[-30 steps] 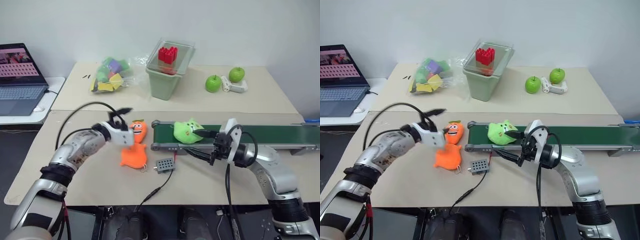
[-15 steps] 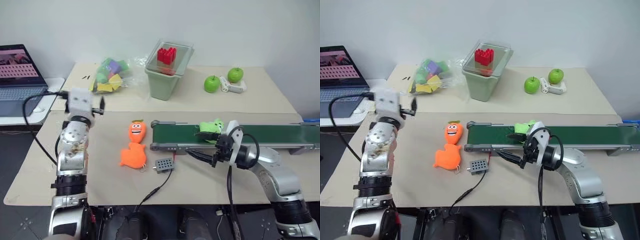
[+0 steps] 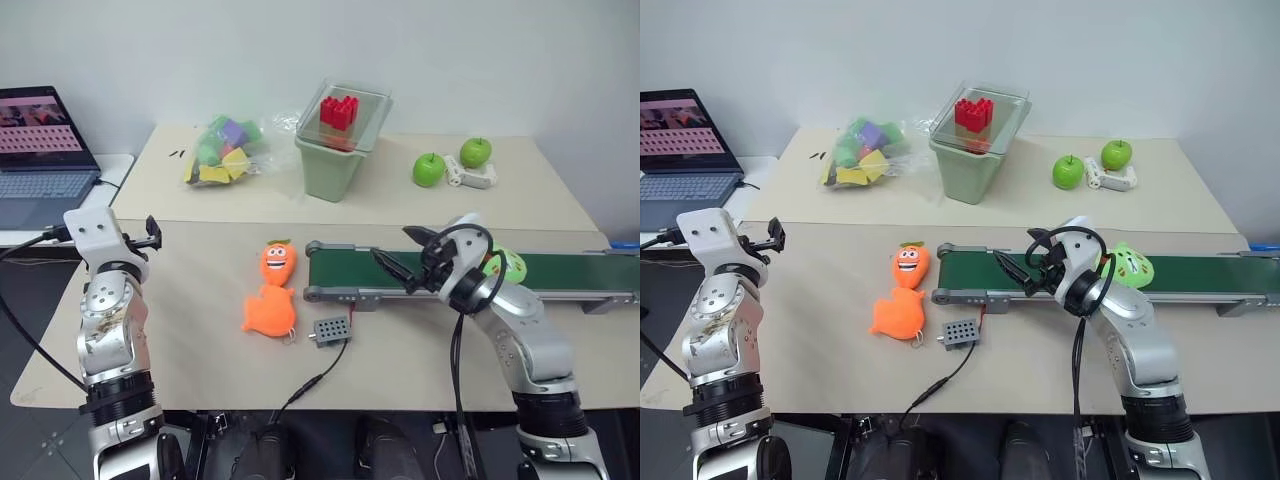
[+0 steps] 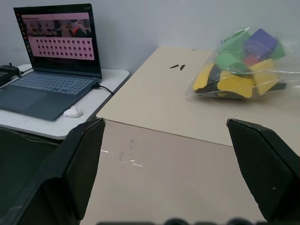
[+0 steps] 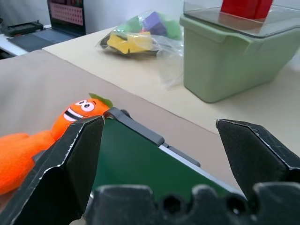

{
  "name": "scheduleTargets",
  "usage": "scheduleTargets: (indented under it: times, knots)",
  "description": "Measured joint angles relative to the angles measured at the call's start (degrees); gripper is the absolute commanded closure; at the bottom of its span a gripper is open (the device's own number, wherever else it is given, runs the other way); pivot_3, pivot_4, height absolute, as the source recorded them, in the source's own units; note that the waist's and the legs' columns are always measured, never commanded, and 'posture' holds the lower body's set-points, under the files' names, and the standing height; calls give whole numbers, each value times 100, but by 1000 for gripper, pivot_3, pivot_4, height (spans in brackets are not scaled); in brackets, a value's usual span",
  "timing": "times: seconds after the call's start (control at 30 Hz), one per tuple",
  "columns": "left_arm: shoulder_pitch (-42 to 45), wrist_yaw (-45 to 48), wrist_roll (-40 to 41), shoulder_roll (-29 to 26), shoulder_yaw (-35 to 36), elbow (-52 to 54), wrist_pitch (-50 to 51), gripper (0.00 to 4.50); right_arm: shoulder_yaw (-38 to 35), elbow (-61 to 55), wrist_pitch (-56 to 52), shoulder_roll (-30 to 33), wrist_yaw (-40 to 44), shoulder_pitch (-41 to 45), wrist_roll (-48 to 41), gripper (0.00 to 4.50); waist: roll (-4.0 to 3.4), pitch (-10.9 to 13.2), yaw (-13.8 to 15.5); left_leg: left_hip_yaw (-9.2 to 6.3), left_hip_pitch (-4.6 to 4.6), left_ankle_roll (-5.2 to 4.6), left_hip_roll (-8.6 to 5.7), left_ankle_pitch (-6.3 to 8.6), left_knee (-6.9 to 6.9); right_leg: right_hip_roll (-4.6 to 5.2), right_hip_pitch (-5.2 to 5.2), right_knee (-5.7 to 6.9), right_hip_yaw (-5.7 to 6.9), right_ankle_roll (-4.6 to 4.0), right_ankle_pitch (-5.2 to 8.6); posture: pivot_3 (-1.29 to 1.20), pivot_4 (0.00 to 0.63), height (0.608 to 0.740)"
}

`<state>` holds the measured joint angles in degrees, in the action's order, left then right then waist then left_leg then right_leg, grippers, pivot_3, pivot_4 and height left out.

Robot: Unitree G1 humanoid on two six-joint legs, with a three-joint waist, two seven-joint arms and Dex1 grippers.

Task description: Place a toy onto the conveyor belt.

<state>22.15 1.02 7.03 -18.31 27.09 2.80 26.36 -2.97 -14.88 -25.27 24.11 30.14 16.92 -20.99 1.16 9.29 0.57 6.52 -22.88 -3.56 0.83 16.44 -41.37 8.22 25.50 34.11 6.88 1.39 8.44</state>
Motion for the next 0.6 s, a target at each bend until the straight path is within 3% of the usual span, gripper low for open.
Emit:
scheduleTargets:
  times: [0.37,0.6]
  knots:
    - [-46,233,255,-84,-48,-318,-295,64,-369,239,307,-361,-959,-3,397,0,0,0,-7,2,3,3,0,-2,7,-3,-1,-1,-2,-2,0,0,150,740]
    - [-203,329,615,28,-42,-346,-427,64,-444,313,485,-480,-1102,-107,516,0,0,0,-35,2,4,4,0,-3,10,-3,-1,-1,-3,-2,1,0,150,740]
